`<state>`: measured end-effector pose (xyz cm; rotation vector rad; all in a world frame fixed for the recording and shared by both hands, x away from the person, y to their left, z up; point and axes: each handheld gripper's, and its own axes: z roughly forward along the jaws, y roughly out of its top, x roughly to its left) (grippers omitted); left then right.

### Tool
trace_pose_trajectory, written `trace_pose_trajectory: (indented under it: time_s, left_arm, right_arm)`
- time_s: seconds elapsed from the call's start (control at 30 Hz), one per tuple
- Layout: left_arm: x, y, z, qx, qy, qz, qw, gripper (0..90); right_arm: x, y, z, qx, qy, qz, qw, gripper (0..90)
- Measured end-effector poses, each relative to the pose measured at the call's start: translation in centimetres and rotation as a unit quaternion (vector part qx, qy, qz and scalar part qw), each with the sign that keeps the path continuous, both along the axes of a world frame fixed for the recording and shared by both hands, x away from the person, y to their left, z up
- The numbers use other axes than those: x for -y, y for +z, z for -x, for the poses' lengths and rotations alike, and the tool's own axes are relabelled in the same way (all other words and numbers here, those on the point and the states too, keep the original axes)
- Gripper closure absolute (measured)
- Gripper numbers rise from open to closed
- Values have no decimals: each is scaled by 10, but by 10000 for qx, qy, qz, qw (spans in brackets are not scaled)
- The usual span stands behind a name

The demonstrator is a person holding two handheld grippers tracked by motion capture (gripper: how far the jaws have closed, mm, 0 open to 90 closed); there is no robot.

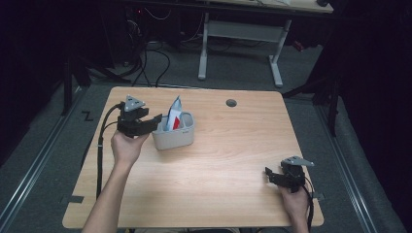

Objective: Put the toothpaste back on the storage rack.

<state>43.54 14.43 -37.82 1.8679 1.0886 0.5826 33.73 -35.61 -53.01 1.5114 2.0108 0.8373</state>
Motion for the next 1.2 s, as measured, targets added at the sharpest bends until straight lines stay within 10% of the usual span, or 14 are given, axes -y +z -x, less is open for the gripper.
trace_pose_trajectory:
  time_s: [1.2]
  left_arm:
    - [-39,-11,24,-44,323,254,9991,411]
  right_arm:
    - [0,0,0,1,-5,2,10000,276]
